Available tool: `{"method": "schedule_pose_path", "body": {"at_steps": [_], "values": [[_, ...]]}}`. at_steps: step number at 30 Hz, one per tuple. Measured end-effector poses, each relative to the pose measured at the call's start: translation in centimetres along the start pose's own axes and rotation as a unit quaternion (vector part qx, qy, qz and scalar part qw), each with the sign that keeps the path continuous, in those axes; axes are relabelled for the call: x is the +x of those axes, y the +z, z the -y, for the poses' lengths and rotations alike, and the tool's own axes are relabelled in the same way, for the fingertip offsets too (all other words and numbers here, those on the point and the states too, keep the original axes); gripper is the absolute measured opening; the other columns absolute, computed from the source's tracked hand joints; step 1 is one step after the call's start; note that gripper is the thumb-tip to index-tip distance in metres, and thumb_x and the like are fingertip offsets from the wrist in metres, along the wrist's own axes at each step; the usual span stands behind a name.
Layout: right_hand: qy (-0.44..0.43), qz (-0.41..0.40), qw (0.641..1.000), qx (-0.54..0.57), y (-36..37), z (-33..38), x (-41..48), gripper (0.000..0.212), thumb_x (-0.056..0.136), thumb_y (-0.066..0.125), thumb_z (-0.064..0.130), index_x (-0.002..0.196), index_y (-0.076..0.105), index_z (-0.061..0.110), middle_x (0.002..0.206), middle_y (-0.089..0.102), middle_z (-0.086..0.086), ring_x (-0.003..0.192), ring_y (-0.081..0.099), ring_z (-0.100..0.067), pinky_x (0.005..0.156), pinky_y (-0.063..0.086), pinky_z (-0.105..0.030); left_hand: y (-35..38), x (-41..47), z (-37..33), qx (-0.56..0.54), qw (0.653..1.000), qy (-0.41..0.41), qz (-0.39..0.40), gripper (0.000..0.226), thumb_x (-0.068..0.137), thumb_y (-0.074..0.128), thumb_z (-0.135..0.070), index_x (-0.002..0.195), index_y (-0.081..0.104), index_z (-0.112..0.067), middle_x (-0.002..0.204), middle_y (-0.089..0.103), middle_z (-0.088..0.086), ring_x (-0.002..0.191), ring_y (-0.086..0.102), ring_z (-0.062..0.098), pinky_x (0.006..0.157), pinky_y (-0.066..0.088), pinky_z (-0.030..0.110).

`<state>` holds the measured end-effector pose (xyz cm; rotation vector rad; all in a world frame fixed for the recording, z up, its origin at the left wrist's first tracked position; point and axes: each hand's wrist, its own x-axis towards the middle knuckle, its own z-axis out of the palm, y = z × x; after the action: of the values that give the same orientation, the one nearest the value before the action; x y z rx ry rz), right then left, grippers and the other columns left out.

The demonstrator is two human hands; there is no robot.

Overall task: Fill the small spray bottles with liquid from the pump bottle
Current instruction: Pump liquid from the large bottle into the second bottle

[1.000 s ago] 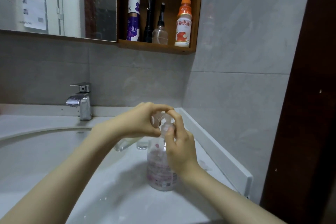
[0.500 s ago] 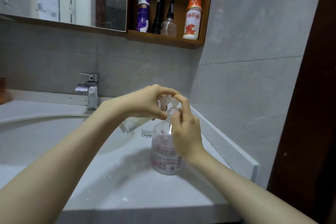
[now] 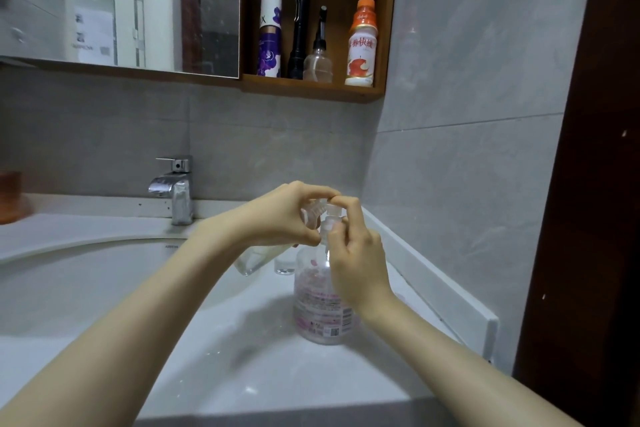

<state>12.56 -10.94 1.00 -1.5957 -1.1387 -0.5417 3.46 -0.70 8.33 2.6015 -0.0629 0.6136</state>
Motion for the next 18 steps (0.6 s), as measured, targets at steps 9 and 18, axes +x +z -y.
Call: {"method": "schedule_pose_path", "body": {"at_steps": [9,18], "values": [[-0.010,-0.010,1.000,0.016,0.01,0.28,-0.17,0.044,0.077,0.021,0.050,0.117,0.038,0.051,0.047,0.042,0.006,0.047,0.041,-0.015,0.051,0.034,-0.033,-0.96,-0.11,-0.71,-0.001,1.000,-0.003,0.009,0.050,0.072,0.062,0.002,0.113,0.059,-0.026,0.049,0.054,-0.015,0.045,0.045,0.007,0.055,0.044,0.023],[-0.015,-0.019,1.000,0.018,0.00,0.43,0.12,0.037,0.084,0.028,0.040,0.117,0.041,0.048,0.049,0.041,0.001,0.049,0.043,-0.016,0.053,0.039,-0.039,-0.86,0.06,-0.58,0.001,1.000,0.001,-0.002,0.050,0.073,0.064,-0.001,0.115,0.060,-0.026,0.050,0.053,-0.015,0.043,0.044,0.001,0.052,0.042,0.017]]}}
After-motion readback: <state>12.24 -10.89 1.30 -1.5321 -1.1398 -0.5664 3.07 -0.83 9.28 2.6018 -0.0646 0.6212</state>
